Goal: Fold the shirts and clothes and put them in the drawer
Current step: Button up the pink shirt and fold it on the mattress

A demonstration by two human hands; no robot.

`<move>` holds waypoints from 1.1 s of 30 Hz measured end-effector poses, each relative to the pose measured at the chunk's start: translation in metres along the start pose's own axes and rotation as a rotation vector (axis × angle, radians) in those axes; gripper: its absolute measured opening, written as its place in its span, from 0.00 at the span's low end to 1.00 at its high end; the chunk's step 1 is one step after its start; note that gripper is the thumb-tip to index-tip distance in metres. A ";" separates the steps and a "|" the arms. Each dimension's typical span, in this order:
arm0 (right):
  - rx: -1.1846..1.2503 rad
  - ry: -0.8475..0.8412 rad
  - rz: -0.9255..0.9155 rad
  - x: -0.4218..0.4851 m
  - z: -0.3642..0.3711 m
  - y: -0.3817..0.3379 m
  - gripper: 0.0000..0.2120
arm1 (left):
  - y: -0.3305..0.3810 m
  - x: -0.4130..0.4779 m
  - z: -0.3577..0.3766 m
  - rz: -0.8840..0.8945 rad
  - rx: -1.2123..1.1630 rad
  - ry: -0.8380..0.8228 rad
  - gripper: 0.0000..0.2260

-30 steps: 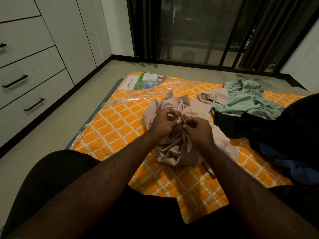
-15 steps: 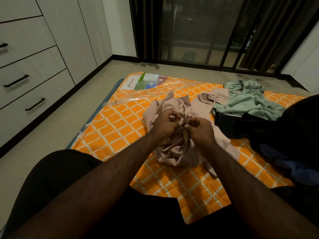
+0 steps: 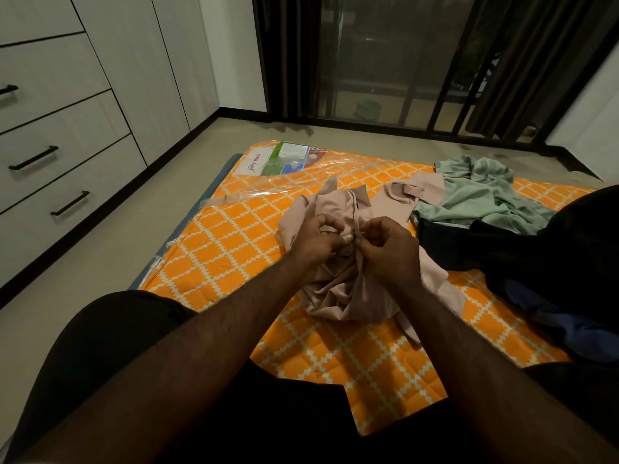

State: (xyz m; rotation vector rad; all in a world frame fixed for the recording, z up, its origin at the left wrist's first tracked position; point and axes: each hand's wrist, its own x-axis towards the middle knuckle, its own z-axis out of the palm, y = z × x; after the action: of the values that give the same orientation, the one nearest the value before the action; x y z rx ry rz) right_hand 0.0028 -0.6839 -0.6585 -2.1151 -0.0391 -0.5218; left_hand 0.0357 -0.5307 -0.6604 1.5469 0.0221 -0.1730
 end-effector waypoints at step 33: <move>-0.145 0.070 -0.108 -0.003 -0.004 0.002 0.11 | 0.015 -0.004 0.001 0.355 0.430 -0.037 0.14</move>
State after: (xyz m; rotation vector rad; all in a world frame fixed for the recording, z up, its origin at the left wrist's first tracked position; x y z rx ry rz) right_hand -0.0010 -0.6880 -0.6589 -2.2430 -0.0779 -0.6797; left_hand 0.0337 -0.5306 -0.6445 1.9457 -0.3366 0.0830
